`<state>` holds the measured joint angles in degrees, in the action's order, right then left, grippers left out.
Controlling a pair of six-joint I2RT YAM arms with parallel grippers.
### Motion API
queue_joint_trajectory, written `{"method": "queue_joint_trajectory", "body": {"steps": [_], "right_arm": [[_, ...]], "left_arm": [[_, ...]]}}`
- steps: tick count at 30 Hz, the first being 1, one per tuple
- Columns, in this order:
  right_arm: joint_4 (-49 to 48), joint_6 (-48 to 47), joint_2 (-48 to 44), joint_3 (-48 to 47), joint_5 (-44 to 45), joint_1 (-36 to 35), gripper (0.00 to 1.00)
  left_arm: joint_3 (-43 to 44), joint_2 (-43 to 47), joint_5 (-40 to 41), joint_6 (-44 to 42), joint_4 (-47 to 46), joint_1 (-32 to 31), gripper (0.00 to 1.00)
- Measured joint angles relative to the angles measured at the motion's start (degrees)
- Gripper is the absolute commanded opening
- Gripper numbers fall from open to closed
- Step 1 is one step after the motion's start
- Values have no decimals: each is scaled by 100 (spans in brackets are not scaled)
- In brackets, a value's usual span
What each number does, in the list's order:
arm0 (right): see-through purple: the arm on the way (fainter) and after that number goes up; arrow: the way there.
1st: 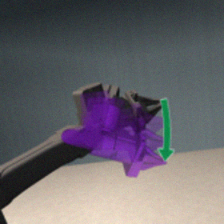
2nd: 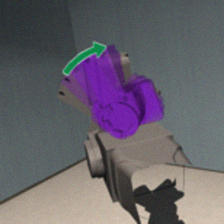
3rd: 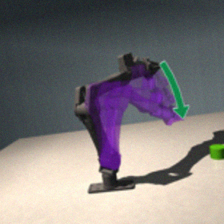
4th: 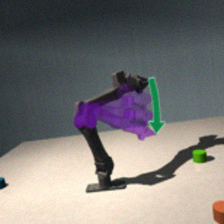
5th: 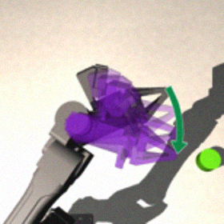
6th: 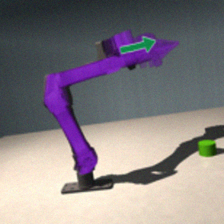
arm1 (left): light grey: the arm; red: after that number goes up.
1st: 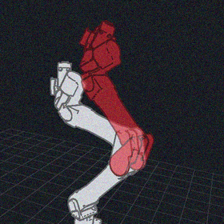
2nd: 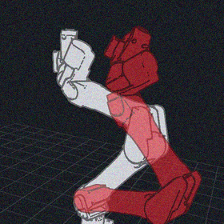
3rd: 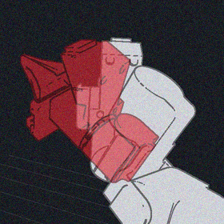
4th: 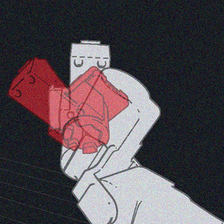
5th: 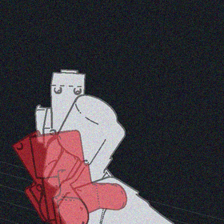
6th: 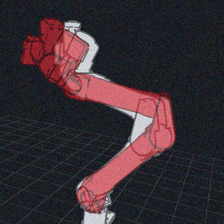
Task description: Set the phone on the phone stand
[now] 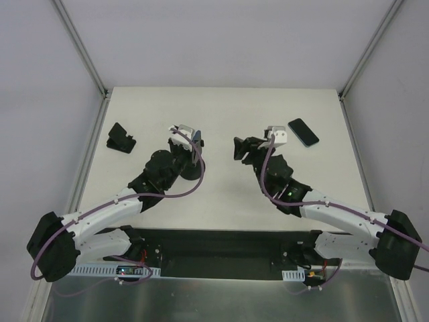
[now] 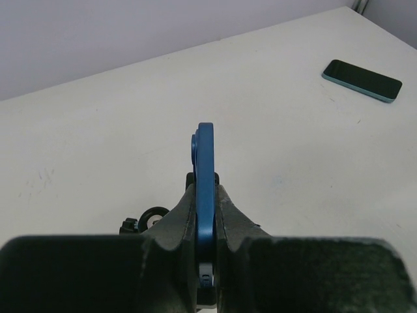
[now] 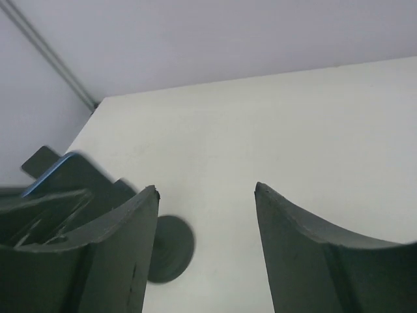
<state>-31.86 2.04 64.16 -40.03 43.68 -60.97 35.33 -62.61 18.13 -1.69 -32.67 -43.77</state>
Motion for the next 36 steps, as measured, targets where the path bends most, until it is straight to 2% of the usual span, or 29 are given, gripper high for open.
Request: {"method": "queue_joint_trajectory", "body": {"steps": [4, 6, 14, 19, 22, 27, 33, 36], "right_arm": [[9, 72, -76, 179, -942, 1215, 61], [61, 118, -76, 262, -1290, 1491, 59], [48, 199, 66, 282, -2459, 1604, 55], [35, 221, 144, 282, -2752, 1606, 55], [15, 227, 144, 282, -2809, 1606, 55], [-9, 245, 155, 282, -2863, 1611, 55], [-11, 251, 219, 282, -2924, 1613, 55], [-20, 284, 256, 282, -2955, 1615, 55]], "left_arm": [[-74, 640, 15, 103, 785, 90, 0], [-122, 1051, 125, 254, 1257, 192, 0], [-787, 2977, 1753, 85, 2341, 367, 0], [-892, 3718, 3405, 216, 2977, 743, 0], [-887, 3753, 4557, 286, 3176, 975, 0], [-758, 3416, 5681, 518, 3263, 1329, 0], [-658, 3136, 6212, 852, 3340, 1639, 0], [-535, 2806, 6234, 1021, 3359, 2059, 0]]}}
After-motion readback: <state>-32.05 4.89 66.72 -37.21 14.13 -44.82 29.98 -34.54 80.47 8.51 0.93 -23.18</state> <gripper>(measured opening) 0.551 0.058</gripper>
